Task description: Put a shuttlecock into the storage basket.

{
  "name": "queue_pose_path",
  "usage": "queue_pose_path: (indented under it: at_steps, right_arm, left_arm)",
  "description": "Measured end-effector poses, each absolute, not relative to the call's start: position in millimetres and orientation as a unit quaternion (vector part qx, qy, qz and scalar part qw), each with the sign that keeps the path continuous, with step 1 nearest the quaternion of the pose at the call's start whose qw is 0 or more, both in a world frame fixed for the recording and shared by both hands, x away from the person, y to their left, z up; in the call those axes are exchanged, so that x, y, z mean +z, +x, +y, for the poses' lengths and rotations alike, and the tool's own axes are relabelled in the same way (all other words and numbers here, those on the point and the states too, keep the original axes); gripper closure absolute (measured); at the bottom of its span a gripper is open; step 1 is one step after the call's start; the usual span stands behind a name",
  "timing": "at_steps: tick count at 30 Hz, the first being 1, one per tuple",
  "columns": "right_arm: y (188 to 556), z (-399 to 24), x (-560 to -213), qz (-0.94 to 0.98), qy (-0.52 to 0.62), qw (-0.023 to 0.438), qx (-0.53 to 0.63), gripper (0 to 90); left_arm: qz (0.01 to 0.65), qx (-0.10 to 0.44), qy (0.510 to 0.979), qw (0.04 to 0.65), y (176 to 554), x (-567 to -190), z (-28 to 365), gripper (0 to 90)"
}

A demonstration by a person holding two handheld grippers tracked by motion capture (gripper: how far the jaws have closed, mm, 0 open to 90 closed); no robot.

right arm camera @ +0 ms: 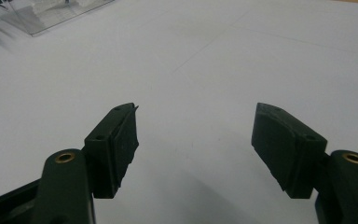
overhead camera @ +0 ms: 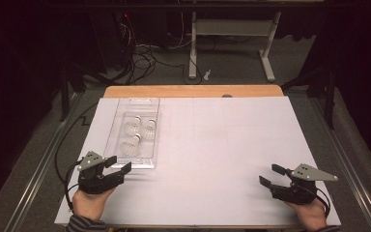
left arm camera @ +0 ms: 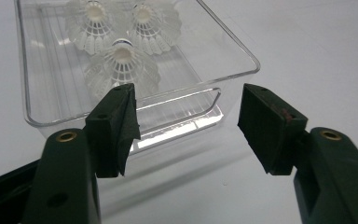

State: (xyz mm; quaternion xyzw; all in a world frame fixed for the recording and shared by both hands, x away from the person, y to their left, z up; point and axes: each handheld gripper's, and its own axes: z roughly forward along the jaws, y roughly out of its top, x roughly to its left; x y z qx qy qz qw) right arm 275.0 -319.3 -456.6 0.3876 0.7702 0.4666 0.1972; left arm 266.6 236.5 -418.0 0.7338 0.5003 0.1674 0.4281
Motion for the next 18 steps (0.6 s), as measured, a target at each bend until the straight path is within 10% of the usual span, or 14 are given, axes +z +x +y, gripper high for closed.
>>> queue_pose_path:
  at_steps: [18]
  right_arm:
    - [275.3,-318.9,-456.8,0.773,0.385,0.197,0.465,31.9]
  left_arm:
    - [0.495,0.151,0.736,0.437,267.5,-430.5,235.1,37.5]
